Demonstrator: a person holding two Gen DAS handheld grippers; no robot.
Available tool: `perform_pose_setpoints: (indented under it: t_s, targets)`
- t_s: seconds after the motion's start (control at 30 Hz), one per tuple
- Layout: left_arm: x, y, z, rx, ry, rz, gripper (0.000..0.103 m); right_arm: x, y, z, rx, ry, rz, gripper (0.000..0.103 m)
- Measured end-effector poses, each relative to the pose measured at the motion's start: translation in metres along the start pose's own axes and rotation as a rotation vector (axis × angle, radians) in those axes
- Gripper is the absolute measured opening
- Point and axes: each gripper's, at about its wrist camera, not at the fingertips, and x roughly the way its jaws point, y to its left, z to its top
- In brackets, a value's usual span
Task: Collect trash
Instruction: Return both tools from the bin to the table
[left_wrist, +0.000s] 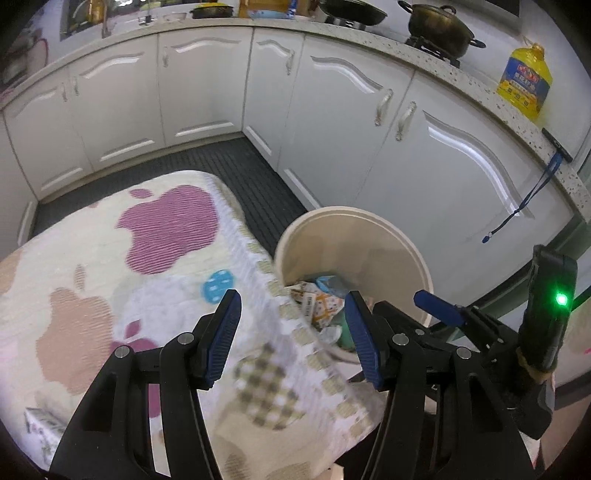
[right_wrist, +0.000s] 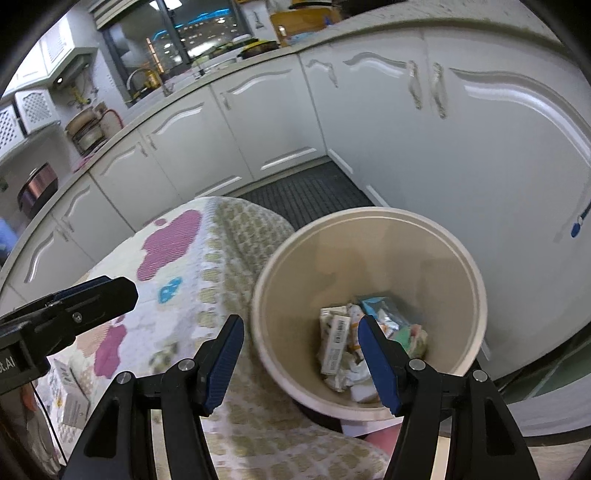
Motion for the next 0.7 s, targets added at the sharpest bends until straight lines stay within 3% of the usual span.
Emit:
perform_pose_setpoints:
  t_s: [0.7]
  targets:
    - [-0.080,0.085,-0.044,-0.097,-0.093,0.151,0.057,-0.002,0.115,-0.019,-0.166,0.005,0.143,0.062]
